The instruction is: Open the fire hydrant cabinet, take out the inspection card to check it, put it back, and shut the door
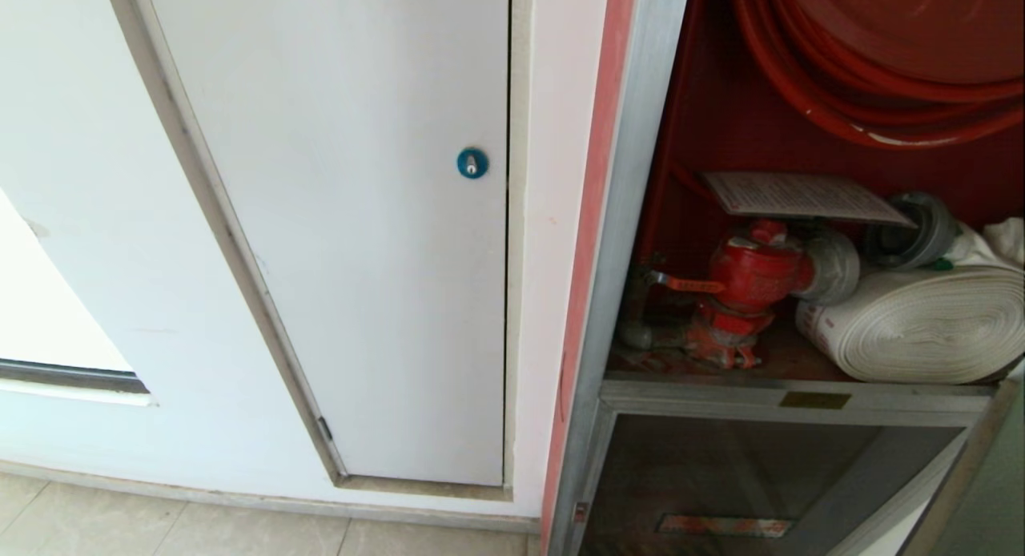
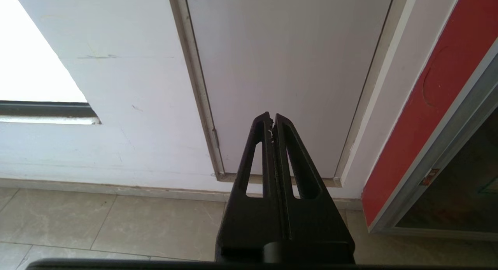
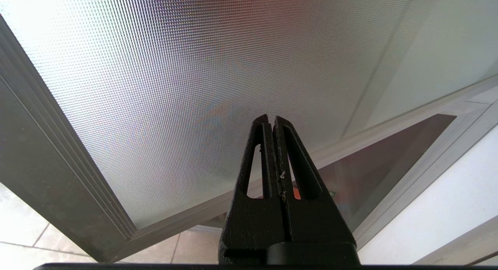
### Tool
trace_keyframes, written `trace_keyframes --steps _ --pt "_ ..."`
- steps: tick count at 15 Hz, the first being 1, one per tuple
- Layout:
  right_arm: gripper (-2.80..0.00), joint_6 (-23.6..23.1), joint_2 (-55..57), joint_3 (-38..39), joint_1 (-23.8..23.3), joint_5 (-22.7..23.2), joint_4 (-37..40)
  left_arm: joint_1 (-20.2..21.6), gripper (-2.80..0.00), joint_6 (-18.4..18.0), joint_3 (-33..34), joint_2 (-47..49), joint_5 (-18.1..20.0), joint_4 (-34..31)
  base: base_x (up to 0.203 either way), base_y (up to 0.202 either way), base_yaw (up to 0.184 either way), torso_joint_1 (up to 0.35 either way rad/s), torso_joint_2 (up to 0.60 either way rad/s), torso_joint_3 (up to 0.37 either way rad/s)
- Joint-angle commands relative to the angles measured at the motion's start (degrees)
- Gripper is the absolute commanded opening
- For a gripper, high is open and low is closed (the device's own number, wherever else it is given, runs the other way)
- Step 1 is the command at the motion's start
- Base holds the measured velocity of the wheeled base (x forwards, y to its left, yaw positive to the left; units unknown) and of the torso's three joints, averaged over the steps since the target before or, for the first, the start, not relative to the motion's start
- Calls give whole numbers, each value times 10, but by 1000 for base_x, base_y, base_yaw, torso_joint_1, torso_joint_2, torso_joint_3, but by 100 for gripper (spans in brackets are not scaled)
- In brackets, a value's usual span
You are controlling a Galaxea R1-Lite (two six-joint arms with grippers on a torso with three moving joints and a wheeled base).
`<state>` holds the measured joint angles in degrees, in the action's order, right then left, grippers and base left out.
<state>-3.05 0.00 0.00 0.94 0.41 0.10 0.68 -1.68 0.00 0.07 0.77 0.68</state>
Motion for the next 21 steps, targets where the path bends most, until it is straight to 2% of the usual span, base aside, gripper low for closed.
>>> trace_keyframes --steps 1,4,21 --pt "-280 0 1 0 0 0 0 0 -280 -1 3 1 0 0 0 0 0 0 0 0" --pt "-280 0 1 0 0 0 0 0 -280 -1 3 1 0 0 -66 0 1 14 3 -1" --pt "-280 0 1 0 0 0 0 0 -280 1 3 1 0 0 -196 0 1 1 0 3"
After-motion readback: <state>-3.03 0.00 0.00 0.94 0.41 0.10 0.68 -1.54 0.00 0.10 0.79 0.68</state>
